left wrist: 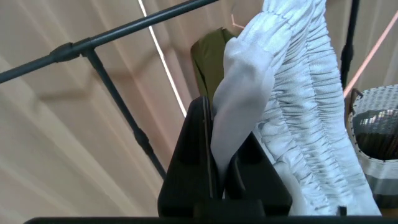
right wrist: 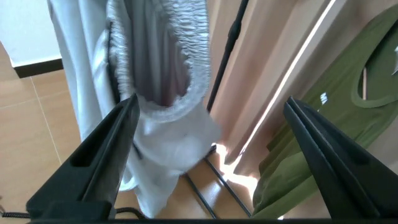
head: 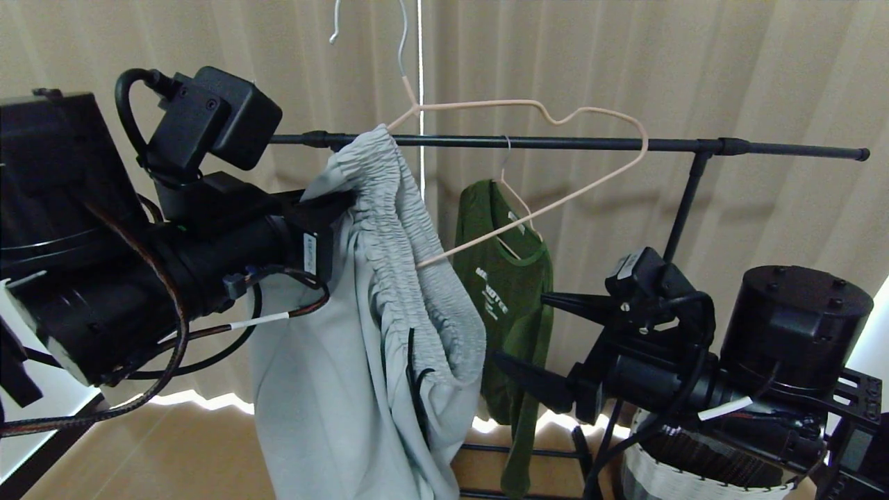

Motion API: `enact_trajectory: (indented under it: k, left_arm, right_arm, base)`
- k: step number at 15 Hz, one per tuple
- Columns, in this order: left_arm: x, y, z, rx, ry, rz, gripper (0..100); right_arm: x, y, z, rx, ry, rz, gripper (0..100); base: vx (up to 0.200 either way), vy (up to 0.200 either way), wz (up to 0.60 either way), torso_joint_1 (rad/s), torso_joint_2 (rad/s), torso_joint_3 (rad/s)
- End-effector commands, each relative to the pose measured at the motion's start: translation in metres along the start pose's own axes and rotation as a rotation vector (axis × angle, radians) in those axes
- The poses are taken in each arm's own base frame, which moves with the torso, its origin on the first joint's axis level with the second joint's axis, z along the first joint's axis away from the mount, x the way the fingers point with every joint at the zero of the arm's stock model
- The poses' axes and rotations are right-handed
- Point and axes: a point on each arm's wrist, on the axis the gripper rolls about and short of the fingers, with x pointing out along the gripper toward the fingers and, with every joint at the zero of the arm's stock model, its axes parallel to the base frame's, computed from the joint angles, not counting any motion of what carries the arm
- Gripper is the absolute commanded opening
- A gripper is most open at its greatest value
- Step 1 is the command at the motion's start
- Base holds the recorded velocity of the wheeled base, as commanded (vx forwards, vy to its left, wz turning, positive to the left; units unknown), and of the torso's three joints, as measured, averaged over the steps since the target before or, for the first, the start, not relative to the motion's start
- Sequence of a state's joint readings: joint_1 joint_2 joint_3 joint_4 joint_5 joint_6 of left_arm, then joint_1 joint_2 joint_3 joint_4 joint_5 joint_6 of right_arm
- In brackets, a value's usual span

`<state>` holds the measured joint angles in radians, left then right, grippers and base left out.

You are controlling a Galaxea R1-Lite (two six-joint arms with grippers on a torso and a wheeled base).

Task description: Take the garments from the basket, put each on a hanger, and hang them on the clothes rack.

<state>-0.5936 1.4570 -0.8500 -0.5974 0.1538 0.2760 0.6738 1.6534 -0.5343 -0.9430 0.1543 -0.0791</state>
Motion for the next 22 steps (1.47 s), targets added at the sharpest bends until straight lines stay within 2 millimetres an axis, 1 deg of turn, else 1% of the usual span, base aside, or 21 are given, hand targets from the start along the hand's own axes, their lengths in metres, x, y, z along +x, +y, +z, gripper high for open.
enact_trajectory:
  k: [1,6,9,11,12,13,14,15,17,22]
  left_arm:
    - [-0.002,0.001,0.002,-0.001,-0.009,-0.004,0]
    - [-0.004,0.0,-0.001,0.0,-0.003,-0.009,0]
    - [-0.005,-0.001,-0.001,-0.001,-0.002,-0.013,0]
    - [-0.012,-0.007,0.005,-0.004,-0.028,-0.042,0]
    - [-0.014,-0.007,0.006,-0.005,-0.035,-0.043,0]
    - [-0.016,-0.008,0.008,-0.004,-0.043,-0.049,0]
    - [-0.02,-0.012,0.012,-0.007,-0.061,-0.071,0]
    - [-0.021,-0.013,0.013,-0.007,-0.064,-0.075,0]
    - [-0.021,-0.013,0.014,-0.008,-0.067,-0.074,0]
    - [-0.019,-0.006,0.013,-0.005,-0.062,-0.045,0]
  right_arm:
    - [0.001,0.0,-0.001,0.0,0.005,0.002,100]
    - [0.004,0.005,-0.002,0.027,0.01,0.018,100]
    - [0.012,0.007,-0.004,0.045,0.003,0.029,100]
    - [0.021,0.006,-0.009,0.043,-0.002,0.023,100]
    - [0.024,0.005,-0.01,0.044,0.0,0.021,100]
    - [0.027,0.002,-0.011,0.046,0.002,0.006,100]
    - [0.039,-0.017,-0.016,0.058,0.016,-0.087,100]
    - [0.044,-0.018,-0.02,0.06,0.029,-0.1,100]
    - [0.046,-0.018,-0.023,0.061,0.039,-0.103,100]
    - [0.038,-0.02,-0.028,0.065,0.063,-0.126,100]
  base:
    - [0.0,0.0,0.0,0.0,0.0,0.0]
    - [0.0,0.0,0.0,0.0,0.0,0.0]
    - [0.0,0.0,0.0,0.0,0.0,0.0]
    - [0.0,0.0,0.0,0.0,0.0,0.0]
    - [0.0,0.0,0.0,0.0,0.0,0.0]
    - [0.0,0.0,0.0,0.0,0.0,0.0]
    - [0.0,0.0,0.0,0.0,0.0,0.0]
    - [0.0,0.0,0.0,0.0,0.0,0.0]
    - [0.0,0.0,0.0,0.0,0.0,0.0]
    - [0.0,0.0,0.0,0.0,0.0,0.0]
